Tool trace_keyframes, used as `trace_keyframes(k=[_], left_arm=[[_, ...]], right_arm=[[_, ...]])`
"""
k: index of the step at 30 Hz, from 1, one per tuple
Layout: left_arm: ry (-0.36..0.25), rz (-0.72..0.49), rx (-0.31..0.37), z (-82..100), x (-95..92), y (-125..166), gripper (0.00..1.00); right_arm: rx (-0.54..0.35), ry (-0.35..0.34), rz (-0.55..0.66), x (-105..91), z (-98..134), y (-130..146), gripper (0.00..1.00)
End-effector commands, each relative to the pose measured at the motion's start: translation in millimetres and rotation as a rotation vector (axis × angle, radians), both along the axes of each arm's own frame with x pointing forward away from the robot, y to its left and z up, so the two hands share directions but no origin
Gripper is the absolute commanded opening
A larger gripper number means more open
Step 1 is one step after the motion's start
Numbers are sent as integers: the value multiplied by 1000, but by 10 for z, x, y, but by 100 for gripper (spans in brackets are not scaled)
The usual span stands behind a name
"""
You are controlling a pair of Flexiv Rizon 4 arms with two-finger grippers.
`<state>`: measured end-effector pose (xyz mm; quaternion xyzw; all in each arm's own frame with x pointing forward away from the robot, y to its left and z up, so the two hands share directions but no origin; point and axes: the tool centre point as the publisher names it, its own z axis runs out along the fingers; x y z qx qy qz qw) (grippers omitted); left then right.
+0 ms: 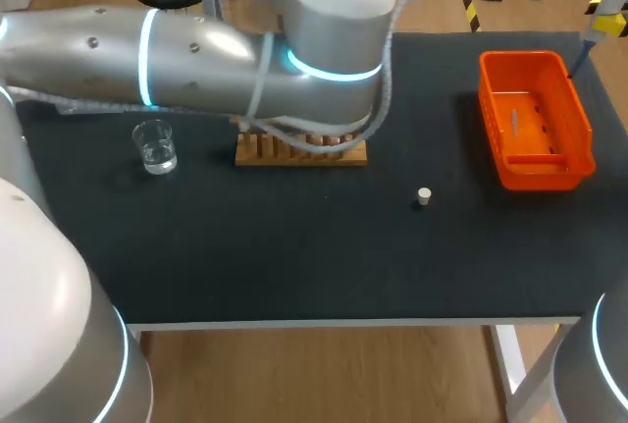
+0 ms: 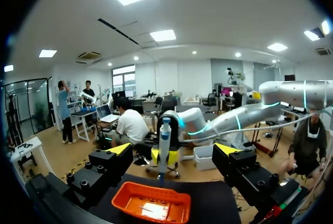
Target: Invert the test tube, pick up the pipette, mount the tip to pipette, aspirate from beaker and dispense into the tube, eject the tip, return the pipette, and cap with the stopper.
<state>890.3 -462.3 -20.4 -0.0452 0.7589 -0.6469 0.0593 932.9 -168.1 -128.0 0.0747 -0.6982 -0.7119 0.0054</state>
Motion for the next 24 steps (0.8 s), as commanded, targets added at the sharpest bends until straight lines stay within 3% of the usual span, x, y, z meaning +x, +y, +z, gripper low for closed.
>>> trace_keyframes(k=[1, 12, 24], left_arm=[[10, -1, 67, -20, -161, 397, 100], [-27, 13, -2, -279, -411, 712, 100], [-68, 17, -88, -603, -506, 1235, 100]], right_arm=[[-3, 0, 4, 10, 7, -11, 0], [-3, 0, 4, 10, 7, -11, 0], [-3, 0, 4, 10, 7, -11, 0]])
